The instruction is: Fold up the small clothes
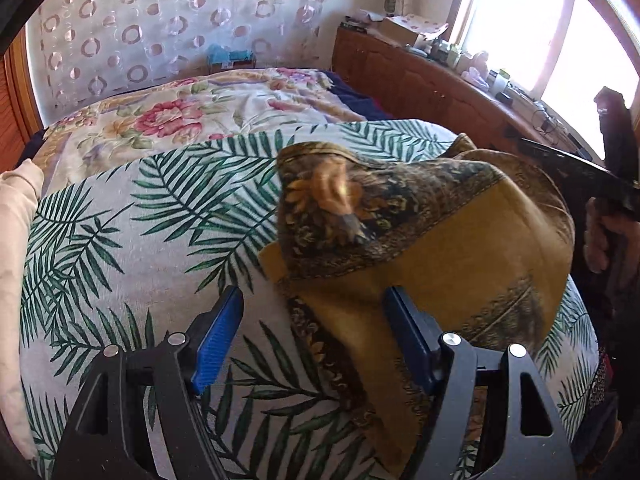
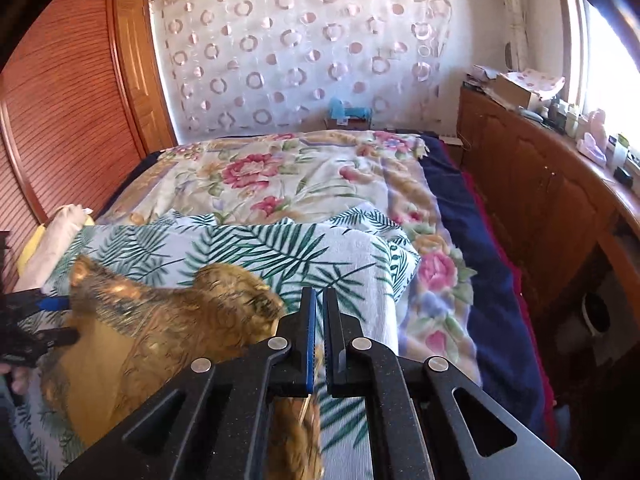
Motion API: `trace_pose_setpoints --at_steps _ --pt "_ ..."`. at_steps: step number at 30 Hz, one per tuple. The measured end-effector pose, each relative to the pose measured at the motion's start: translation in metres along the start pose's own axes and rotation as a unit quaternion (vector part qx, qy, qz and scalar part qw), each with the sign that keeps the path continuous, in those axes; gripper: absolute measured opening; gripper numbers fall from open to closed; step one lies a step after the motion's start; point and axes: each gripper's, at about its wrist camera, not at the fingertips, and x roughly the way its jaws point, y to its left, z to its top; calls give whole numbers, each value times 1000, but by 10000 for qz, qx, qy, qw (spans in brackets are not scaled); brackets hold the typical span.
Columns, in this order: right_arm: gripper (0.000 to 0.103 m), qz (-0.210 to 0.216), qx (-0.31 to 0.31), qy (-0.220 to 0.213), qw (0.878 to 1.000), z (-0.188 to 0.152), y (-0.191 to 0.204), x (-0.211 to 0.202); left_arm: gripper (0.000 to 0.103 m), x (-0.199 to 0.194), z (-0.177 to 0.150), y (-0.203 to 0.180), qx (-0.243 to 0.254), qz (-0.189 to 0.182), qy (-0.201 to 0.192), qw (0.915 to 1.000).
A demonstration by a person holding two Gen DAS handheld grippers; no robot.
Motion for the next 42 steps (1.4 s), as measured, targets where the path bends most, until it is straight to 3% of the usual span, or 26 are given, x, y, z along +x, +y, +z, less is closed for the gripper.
trace_pose_setpoints --at_steps 1,2,4,10,14,23,28,30,31,36,38,42 --pt "17 30 -6 27 10000 -2 3 -3 74 1 -1 1 -14 14 16 10000" --pt "38 73 -35 73 9999 -5 6 -5 74 2 -2 3 -29 18 29 10000" --pt "66 19 -106 140 9998 -10 13 -10 74 3 -4 3 -4 72 5 10000" --pt "78 55 -232 244 9994 -20 24 -5 74 2 -5 4 -20 111 3 9999" --pt "78 49 -102 536 9985 -21 15 16 74 0 -6 7 -38 122 3 9999" --pt "78 134 44 634 9979 -23 16 26 74 -2 -6 9 -163 -63 16 9998" --pt "78 288 221 679 9970 -23 7 27 56 -1 -4 9 -221 -265 -4 9994" --pt "73 318 206 674 9970 -23 7 28 50 -1 -4 8 -239 -342 -6 9991" --pt "65 387 180 670 9968 -23 8 27 47 -1 -4 7 -270 -402 -5 9988" --pt "47 559 141 655 9962 -30 12 26 47 0 -3 7 -395 -504 -22 9979" --pt "29 693 134 637 9955 -32 12 25 45 1 -3 6 -389 -526 -27 9979" --pt "18 607 19 547 9967 -36 13 22 33 3 -2 4 -340 -560 -45 9978"
